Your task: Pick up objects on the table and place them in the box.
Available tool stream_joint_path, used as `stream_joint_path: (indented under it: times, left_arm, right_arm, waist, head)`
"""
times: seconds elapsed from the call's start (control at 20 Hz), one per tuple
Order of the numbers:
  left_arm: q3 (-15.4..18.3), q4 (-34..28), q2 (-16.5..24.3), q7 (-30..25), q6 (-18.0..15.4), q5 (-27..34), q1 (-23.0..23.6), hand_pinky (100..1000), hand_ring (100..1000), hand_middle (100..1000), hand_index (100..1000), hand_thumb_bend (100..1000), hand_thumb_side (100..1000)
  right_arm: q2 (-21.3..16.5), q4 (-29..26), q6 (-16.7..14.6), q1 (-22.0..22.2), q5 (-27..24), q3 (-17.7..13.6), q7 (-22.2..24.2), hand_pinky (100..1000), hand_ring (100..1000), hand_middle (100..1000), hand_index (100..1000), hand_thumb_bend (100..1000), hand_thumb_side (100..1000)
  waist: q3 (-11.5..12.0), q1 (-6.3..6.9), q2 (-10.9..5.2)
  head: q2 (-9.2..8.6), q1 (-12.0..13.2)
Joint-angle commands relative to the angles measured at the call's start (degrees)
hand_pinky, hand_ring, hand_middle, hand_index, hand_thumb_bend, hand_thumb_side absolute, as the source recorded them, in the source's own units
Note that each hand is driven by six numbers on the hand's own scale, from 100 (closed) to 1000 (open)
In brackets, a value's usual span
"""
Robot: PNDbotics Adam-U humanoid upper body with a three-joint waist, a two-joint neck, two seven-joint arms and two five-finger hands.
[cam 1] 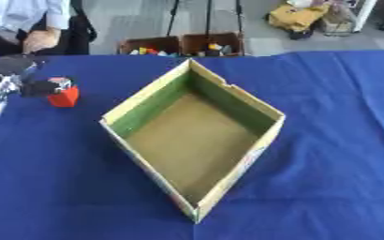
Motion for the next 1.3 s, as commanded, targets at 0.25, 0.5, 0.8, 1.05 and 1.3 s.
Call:
stream_joint_path:
  times: [0.25, 0.5, 0.8, 1.05, 1.3]
  left_arm:
    - [1.63, 1.60, 0.93, 2.37, 1.19, -0.74, -1.34, 572, 823, 855, 1000, 439, 1000]
    - [3.22, 2.68, 0.76, 3.82, 0.99, 0.43, -1.71, 645, 899, 899, 1000, 470, 1000]
    - [4.83, 3.95, 0.89, 6.35, 1.51, 2.58, -1.93, 612, 859, 855, 993, 487, 1000]
    - [4.95, 4.06, 1.02, 8.44, 1.86, 3.31, -2.01, 498, 773, 792, 982, 483, 979]
    - [4.68, 4.53, 1.11, 6.68, 1.99, 4.04, -2.17, 443, 734, 816, 991, 432, 922]
  right_arm:
    - [-1.28, -1.01, 0.03, -1.15, -0.38, -0.15, 0.04, 765, 736, 730, 810, 100, 754]
    - [-1.32, -1.01, 0.02, -1.77, -0.53, -0.07, -0.03, 765, 735, 729, 808, 100, 748]
    - [-1.14, -1.01, 0.03, -2.07, -0.65, -0.18, -0.14, 766, 734, 727, 806, 100, 745]
    - [-0.99, -1.01, 0.26, -1.77, -0.70, -0.31, -0.21, 768, 733, 726, 804, 100, 744]
    - [-0.93, -1.01, 0.33, -1.61, -0.78, -0.33, -0.25, 770, 733, 725, 803, 100, 741]
  waist:
    - [-0.81, -0.11, 0.77]
    - [-1.94, 0.23, 1.98]
    - [-3.34, 0.61, 3.29]
    - [-3.38, 0.57, 3.83]
    - [-3.16, 0.48, 3.78]
  head:
    - [-1.67, 1.25]
    - [-2.58, 2.04]
    - [-3.75, 3.09]
    - [-3.66, 3.12]
    - [-3.28, 3.12]
